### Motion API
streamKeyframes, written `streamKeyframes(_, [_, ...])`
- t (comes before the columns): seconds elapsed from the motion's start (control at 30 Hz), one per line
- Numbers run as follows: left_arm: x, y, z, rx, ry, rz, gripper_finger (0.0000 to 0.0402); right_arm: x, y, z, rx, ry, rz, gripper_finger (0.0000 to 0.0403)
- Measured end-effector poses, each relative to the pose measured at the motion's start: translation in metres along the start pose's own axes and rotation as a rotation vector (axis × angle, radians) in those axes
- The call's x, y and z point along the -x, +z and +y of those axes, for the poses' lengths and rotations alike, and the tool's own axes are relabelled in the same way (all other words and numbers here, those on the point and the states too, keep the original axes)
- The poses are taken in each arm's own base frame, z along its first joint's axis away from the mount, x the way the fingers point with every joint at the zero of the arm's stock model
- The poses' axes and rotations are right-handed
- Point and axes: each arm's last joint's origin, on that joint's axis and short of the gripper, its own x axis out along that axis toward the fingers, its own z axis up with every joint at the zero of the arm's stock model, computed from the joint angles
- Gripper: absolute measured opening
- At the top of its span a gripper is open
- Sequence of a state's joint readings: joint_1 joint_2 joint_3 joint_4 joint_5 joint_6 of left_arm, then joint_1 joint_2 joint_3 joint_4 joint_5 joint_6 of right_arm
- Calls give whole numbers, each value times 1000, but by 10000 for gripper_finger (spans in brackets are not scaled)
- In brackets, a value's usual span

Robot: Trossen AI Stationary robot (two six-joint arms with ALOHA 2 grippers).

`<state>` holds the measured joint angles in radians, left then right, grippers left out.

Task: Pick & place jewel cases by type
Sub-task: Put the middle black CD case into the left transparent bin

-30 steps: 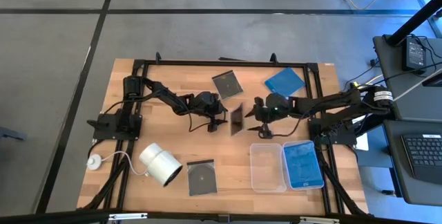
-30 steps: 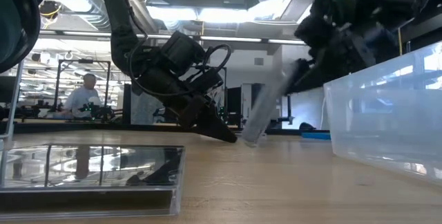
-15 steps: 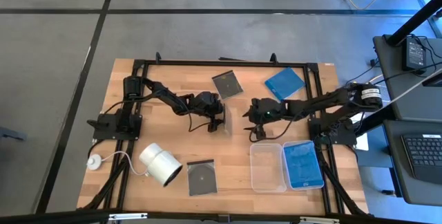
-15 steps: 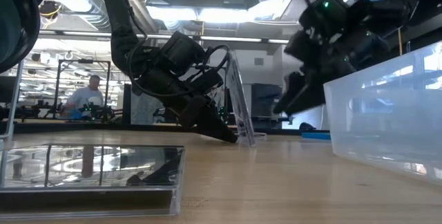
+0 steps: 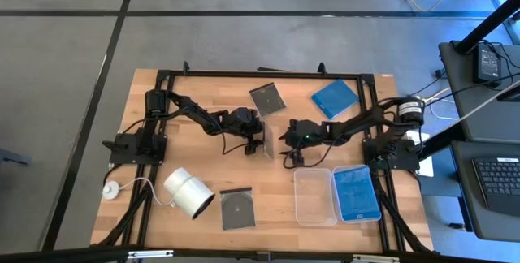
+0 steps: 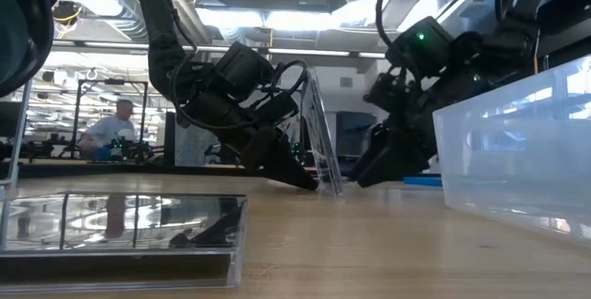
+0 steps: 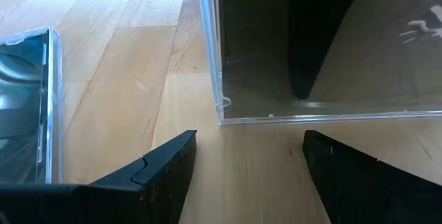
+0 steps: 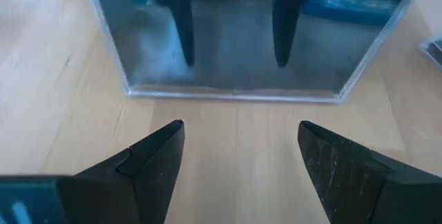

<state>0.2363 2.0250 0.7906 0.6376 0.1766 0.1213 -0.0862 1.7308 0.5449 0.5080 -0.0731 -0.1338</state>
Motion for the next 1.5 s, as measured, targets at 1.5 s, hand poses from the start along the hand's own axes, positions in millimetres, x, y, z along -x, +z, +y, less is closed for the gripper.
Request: streamKeyframes(1.5, [4, 7, 0, 56, -26, -29, 265, 63, 108, 75, -183, -409, 11, 287])
